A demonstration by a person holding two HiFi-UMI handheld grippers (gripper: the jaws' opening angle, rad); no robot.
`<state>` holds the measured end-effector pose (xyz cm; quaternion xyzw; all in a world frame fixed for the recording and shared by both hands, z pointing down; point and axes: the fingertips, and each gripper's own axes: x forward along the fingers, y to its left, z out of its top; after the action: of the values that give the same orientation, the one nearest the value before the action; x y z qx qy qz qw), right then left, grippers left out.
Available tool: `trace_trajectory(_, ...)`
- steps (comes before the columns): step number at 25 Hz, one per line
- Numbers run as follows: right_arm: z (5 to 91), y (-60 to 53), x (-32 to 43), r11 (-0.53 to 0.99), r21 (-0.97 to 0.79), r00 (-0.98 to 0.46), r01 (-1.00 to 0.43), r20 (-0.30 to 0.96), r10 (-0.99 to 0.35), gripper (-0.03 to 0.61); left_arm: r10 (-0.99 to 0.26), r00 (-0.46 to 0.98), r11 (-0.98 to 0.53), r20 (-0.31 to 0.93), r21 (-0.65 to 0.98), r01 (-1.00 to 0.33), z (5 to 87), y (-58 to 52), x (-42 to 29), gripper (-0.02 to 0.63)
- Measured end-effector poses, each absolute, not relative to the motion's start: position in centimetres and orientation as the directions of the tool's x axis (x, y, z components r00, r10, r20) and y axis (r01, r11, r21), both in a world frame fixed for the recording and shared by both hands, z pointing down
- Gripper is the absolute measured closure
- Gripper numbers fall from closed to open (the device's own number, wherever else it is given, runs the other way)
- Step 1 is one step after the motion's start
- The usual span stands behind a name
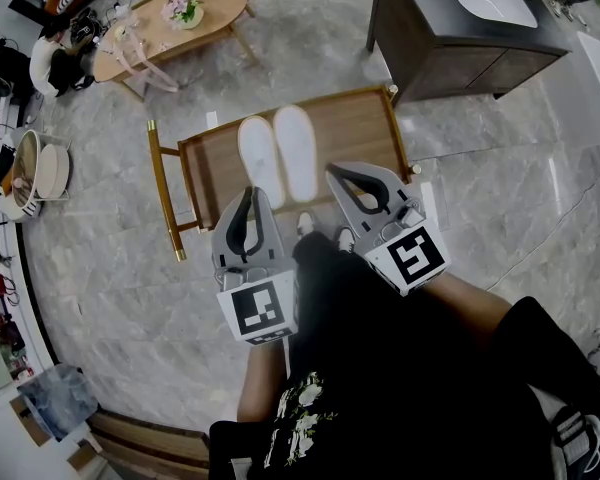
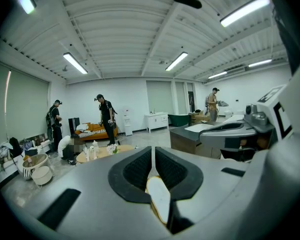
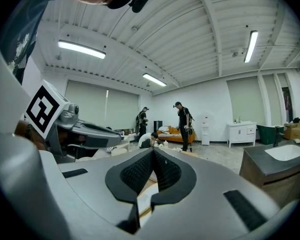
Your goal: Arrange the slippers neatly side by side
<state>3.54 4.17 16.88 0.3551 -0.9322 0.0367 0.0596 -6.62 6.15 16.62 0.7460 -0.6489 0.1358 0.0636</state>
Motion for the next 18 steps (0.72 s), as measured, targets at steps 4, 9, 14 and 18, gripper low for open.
trace_trajectory(4,17.00,3.99,3.77,0.742,-0.030,-0.737,-0.670,0.141,-0.661,0.580,-0.949,0.128,-0.158,0.290,-0.084,-0.984,16.75,5.94,-6.32,0.591)
trace_trajectory(9,17.30,4.00,3.95,0.739,-0.041,-0.736,-0.672,0.147,-0.661,0.580,-0.947,0.132,-0.164,0.293,-0.089,-0.982,16.83,5.84,-6.19,0.591)
trace_trajectory(14,17.37,4.17,3.74,0.750,-0.038,-0.746,-0.660,0.146,-0.650,0.581,-0.946,0.134,-0.168,0.297,-0.094,-0.981,16.88,5.78,-6.18,0.591)
trace_trajectory(18,17.35,4.35,3.33,0.764,-0.037,-0.759,-0.644,0.150,-0.633,0.581,-0.945,0.133,-0.168,0.298,-0.093,-0.981,16.84,5.67,-6.25,0.591)
